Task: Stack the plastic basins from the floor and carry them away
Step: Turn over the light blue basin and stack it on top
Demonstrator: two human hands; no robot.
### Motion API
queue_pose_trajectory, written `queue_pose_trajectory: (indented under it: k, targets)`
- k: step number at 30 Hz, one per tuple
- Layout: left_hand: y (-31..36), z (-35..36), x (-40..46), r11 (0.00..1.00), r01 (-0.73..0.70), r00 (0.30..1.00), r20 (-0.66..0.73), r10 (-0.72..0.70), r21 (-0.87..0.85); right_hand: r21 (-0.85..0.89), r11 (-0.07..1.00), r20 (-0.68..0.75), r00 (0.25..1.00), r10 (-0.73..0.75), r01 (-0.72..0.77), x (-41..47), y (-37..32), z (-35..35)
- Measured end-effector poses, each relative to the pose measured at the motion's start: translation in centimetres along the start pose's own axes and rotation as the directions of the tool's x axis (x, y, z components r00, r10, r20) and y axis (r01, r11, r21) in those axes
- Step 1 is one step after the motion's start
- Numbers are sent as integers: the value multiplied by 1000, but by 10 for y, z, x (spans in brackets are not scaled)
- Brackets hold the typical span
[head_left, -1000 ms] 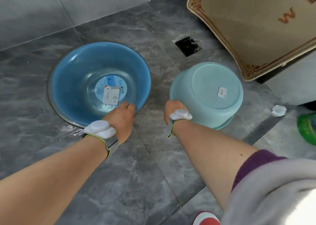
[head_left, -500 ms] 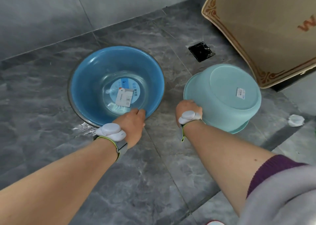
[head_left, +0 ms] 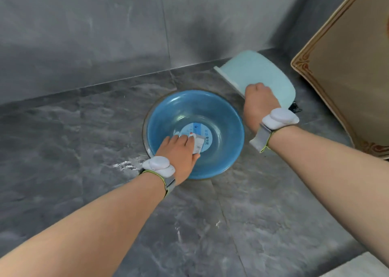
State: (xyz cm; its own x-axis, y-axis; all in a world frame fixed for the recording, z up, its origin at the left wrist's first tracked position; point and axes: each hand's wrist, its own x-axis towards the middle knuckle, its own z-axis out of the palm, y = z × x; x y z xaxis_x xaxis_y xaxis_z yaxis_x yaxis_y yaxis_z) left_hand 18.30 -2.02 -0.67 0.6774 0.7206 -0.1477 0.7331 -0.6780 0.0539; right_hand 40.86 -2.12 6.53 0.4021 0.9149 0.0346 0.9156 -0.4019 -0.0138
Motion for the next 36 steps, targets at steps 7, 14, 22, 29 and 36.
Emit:
queue_pose_trajectory:
  k: [7,14,22,29,36]
  targets:
    - [-24,-12,-2,990,115,991,-63,-121,-82,159,933,-333,907,-257,323,-13,-57,-28]
    - [-33,-25,-5,979,175,974,-129,-188,-106,226,802,-493,775,-395,553,-45,-80,-24]
    - [-33,-28,-2,972,185,961,-178,-210,-143,423,731,-485,815,-317,535,-73,-89,-20]
    - [-24,-20,-4,987,38,992,-112,-56,-156,722,659,-249,968,-38,211,-86,-82,-8]
    - [-18,-3,-4,974,-123,990,44,134,-193,811,553,60,968,242,-189,-83,-54,3]
